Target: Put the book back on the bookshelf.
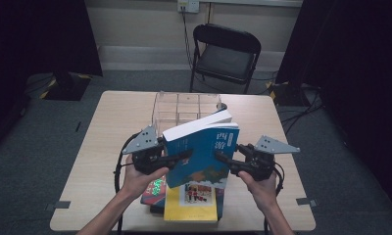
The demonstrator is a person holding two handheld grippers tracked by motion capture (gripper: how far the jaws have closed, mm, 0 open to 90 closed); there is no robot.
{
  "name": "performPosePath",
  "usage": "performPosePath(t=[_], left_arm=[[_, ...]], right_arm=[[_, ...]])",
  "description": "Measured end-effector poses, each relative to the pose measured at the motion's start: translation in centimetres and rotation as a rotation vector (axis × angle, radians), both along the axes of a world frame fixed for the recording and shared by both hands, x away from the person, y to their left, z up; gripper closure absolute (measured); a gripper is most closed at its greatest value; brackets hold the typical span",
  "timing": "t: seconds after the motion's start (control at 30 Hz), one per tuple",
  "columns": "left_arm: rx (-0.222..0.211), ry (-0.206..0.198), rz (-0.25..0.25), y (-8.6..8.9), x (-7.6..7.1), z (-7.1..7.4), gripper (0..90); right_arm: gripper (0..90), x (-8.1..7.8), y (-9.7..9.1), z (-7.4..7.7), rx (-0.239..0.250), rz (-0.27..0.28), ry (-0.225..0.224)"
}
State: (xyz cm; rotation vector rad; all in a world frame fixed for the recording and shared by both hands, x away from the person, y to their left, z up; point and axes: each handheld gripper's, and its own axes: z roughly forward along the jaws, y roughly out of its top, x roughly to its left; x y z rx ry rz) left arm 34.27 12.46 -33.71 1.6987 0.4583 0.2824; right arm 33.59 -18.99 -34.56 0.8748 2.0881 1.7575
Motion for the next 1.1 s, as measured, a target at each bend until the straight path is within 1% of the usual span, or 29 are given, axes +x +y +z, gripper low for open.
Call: performPosePath(t=[0.03, 0.1, 0.13, 0.2, 0.23, 0.27, 0.33, 0.37, 0.4, 0.43, 0.5, 0.53, 0.57, 0.63, 0.67, 0.7, 0.77, 0.83, 0.9, 1.0, 1.03, 1.07, 1.1], left_arm=[[0.012, 0.0, 0.002, 0.1, -0.1, 0.1, 59.8], [0.015, -0.005, 0.002, 0.0, -0.1, 0.0, 59.7], [0.013, -0.004, 0.001, 0.0, -0.2, 0.0, 59.6], [0.006, -0.001, -0.006, 0.0, -0.1, 0.0, 59.3], [0.005, 0.001, 0.008, 0.0, -0.2, 0.0, 59.1], [0.003, 0.012, 0.001, 0.0, -0.1, 0.0, 58.9], [-0.022, 0.034, -0.006, 0.0, 0.0, 0.0, 58.0], [-0.019, 0.034, -0.005, 0.0, 0.0, 0.0, 57.7], [-0.019, 0.033, -0.004, 0.0, 0.0, 0.0, 57.8], [-0.025, 0.04, -0.006, -0.1, 0.1, 0.0, 57.7], [-0.029, 0.043, 0.0, -0.2, 0.1, -0.1, 57.2], [-0.03, 0.044, 0.002, -0.2, 0.1, -0.1, 56.9], [-0.032, 0.047, 0.004, -0.2, 0.1, -0.1, 56.7], [-0.056, 0.062, 0.011, -0.3, 0.1, -0.2, 56.0], [-0.064, 0.076, 0.011, -0.3, 0.2, -0.2, 55.5], [-0.064, 0.067, 0.016, -0.5, 0.2, -0.2, 55.0], [-0.038, 0.04, 0.025, -0.8, 0.1, 0.0, 56.4], [-0.032, 0.036, 0.035, -1.1, 0.2, 0.3, 56.6], [-0.021, 0.025, 0.038, -1.2, 0.2, 0.3, 56.8], [-0.004, 0.008, 0.056, -1.5, 0.1, 0.5, 57.1], [0.003, -0.011, 0.069, -1.7, 0.0, 0.6, 56.9], [0.012, -0.015, 0.072, -1.7, -0.1, 0.6, 57.0], [0.011, -0.018, 0.068, -1.8, -0.1, 0.6, 57.0]], right_arm=[[41.3, 0.1, -0.2, -0.2, -0.009, -0.012, -0.001], [39.4, 0.4, -0.5, -0.6, -0.024, -0.023, 0.004], [38.3, 0.6, -0.6, -0.8, -0.018, -0.023, 0.01], [35.9, 1.2, -0.8, -1.2, -0.009, -0.02, 0.01], [33.9, 1.6, -0.8, -1.3, -0.004, -0.016, 0.011], [32.3, 1.9, -0.7, -1.4, -0.001, -0.004, 0.021], [28.0, 2.6, -0.5, -1.8, 0.01, 0.024, 0.039], [27.0, 3.0, -0.3, -1.9, 0.008, 0.029, 0.051], [27.3, 3.1, -0.2, -2.0, 0.01, 0.037, 0.053], [27.3, 3.1, 0.0, -2.1, 0.006, 0.052, 0.054], [27.4, 3.5, 0.4, -2.4, -0.008, 0.081, 0.064], [26.5, 3.5, 0.6, -2.4, -0.015, 0.085, 0.066], [26.5, 3.6, 0.7, -2.5, -0.028, 0.082, 0.056], [26.7, 3.5, 0.9, -2.3, -0.036, 0.072, 0.059], [26.7, 3.5, 1.0, -2.3, -0.04, 0.071, 0.057], [26.5, 3.5, 1.0, -2.2, -0.046, 0.068, 0.06], [26.0, 3.5, 1.2, -2.0, -0.062, 0.072, 0.053], [25.7, 3.4, 1.3, -1.9, -0.075, 0.073, 0.044], [25.2, 3.4, 1.4, -1.8, -0.071, 0.071, 0.041], [24.2, 3.5, 1.7, -1.8, -0.066, 0.068, 0.026], [23.8, 3.5, 1.8, -1.7, -0.067, 0.066, 0.025], [22.7, 3.6, 1.9, -1.6, -0.074, 0.062, 0.021], [22.2, 3.5, 2.1, -1.5, -0.083, 0.058, 0.015]])
